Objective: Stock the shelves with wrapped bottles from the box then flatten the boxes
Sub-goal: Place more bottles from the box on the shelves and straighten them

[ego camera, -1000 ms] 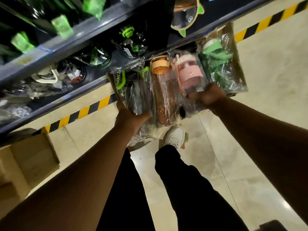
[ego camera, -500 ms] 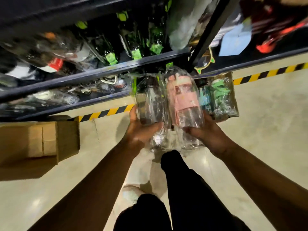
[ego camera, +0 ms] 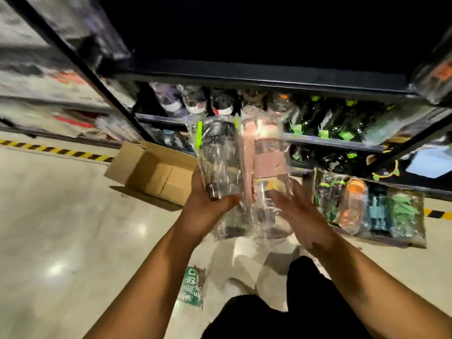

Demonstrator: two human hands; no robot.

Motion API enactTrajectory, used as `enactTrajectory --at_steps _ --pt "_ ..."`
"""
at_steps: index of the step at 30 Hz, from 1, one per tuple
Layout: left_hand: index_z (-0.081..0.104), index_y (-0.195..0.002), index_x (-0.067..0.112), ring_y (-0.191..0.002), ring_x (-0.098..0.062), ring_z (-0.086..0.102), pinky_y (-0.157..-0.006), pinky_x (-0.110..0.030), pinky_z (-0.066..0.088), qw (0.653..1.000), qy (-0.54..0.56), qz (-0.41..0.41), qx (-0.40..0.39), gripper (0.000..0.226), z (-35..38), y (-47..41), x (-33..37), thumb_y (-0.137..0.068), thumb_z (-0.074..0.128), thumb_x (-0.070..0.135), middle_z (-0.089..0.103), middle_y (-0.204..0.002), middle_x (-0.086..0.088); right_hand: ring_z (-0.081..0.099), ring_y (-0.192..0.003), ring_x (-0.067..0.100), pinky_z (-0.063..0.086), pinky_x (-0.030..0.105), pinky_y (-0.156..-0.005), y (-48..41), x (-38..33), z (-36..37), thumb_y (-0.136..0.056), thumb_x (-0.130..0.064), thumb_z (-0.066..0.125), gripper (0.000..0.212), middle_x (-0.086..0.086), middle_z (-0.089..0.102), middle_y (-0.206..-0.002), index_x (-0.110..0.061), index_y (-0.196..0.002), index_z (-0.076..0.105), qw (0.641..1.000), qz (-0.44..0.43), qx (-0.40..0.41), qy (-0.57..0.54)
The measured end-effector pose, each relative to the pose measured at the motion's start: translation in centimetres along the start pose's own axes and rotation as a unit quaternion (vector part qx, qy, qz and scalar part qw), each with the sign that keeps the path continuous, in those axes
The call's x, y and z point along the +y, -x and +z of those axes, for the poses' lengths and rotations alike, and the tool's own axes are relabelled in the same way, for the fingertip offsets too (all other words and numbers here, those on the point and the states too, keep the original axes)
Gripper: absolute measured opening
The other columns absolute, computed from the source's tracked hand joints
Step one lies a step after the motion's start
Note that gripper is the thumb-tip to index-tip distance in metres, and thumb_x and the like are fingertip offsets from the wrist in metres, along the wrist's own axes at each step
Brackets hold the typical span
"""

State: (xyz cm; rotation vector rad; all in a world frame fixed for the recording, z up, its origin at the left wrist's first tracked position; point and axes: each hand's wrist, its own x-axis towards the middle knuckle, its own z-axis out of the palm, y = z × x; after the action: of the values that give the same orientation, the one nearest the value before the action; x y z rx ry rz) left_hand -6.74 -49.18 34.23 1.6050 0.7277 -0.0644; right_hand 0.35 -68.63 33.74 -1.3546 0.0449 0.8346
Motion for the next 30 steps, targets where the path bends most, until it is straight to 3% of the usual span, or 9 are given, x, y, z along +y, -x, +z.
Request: enactTrajectory --at_steps 3,7,11,18,20,22,25,27,30 --pt "0.040 -0.136 0.029 -0.102 -0.006 0.069 -0.096 -0.042 0.056 0.999 0.003 0.026 0.024 0.083 -4.7 2.4 1.5 -0.068 0.088 0.025 0.068 -0.114 0.007 0.064 -0.110 0.005 0.048 0.016 -0.081 0.0 -1.6 3.9 -0.060 -0.045 0.090 0.081 -0.009 0.072 -0.113 -0.030 -0.129 0.048 0.998 0.000 -0.055 0.020" --pt "0.051 -0.113 0.045 -0.098 -0.001 0.070 -0.087 -0.026 0.056 0.997 0.019 0.059 0.056 0.064 -9.9 4.3 4.1 -0.074 0.086 0.008 0.073 -0.109 0.011 0.067 -0.087 0.009 0.052 0.016 -0.066 0.3 -6.2 9.3 -0.077 0.004 0.071 0.048 -0.008 0.072 -0.089 -0.020 -0.115 0.057 0.988 -0.045 -0.134 0.061" --pt "0.035 -0.135 0.044 -0.102 0.003 0.067 -0.085 -0.020 0.057 0.992 0.033 0.089 0.079 0.093 -13.1 3.6 6.6 -0.068 0.090 0.013 0.067 -0.118 0.015 0.070 -0.087 0.004 0.052 0.014 -0.068 -0.7 -10.7 12.9 -0.074 -0.005 0.063 0.034 -0.009 0.075 -0.094 -0.020 -0.103 0.069 0.968 -0.062 -0.214 0.119" --pt "0.028 -0.147 0.040 -0.106 -0.010 0.068 -0.093 -0.039 0.056 0.991 0.023 0.058 0.119 0.101 -17.2 -2.5 9.1 -0.069 0.090 0.022 0.066 -0.126 0.007 0.071 -0.099 0.017 0.055 0.023 -0.076 -8.4 -14.0 16.4 -0.082 0.001 0.066 0.042 0.005 0.074 -0.106 -0.015 -0.120 0.064 0.954 -0.063 -0.243 0.165" --pt "0.040 -0.140 0.040 -0.094 -0.002 0.069 -0.085 -0.034 0.058 0.989 0.035 0.049 0.135 0.085 -18.2 -5.0 9.9 -0.073 0.087 0.015 0.070 -0.112 0.014 0.068 -0.107 0.028 0.057 0.039 -0.087 -12.2 -14.0 17.1 -0.085 0.005 0.066 0.044 0.014 0.070 -0.114 -0.014 -0.125 0.062 0.953 -0.062 -0.243 0.171" --pt "0.062 -0.110 0.054 -0.093 -0.008 0.070 -0.088 -0.042 0.059 0.990 0.031 0.022 0.134 0.053 -19.2 -7.1 10.7 -0.078 0.084 0.016 0.074 -0.097 0.013 0.065 -0.114 0.031 0.054 0.047 -0.094 -16.2 -13.6 17.9 -0.077 -0.002 0.079 0.066 0.012 0.067 -0.122 -0.019 -0.135 0.053 0.963 -0.038 -0.211 0.166" --pt "0.064 -0.087 0.064 -0.099 -0.020 0.069 -0.092 -0.054 0.056 0.993 0.031 -0.007 0.118 0.043 -21.1 -9.7 12.5 -0.085 0.078 0.023 0.074 -0.095 0.009 0.062 -0.113 0.019 0.055 0.039 -0.089 -21.4 -13.7 19.4 -0.065 -0.004 0.088 0.086 -0.003 0.063 -0.125 -0.028 -0.135 0.045 0.975 -0.006 -0.147 0.167" --pt "0.063 -0.102 0.050 -0.101 -0.023 0.068 -0.091 -0.056 0.056 0.989 0.059 -0.021 0.132 0.036 -22.5 -12.0 13.1 -0.085 0.078 0.022 0.074 -0.103 0.004 0.061 -0.108 0.014 0.055 0.030 -0.080 -24.3 -14.7 20.8 -0.069 0.008 0.082 0.075 -0.002 0.063 -0.122 -0.031 -0.123 0.047 0.971 -0.009 -0.153 0.183" --pt "0.054 -0.126 0.032 -0.102 -0.029 0.070 -0.082 -0.057 0.059 0.985 0.072 -0.017 0.158 0.057 -24.4 -15.0 13.7 -0.077 0.083 0.028 0.072 -0.112 -0.004 0.064 -0.091 0.002 0.052 0.013 -0.066 -28.2 -16.6 23.0 -0.072 0.018 0.074 0.065 -0.005 0.067 -0.108 -0.029 -0.112 0.052 0.966 -0.026 -0.167 0.195"
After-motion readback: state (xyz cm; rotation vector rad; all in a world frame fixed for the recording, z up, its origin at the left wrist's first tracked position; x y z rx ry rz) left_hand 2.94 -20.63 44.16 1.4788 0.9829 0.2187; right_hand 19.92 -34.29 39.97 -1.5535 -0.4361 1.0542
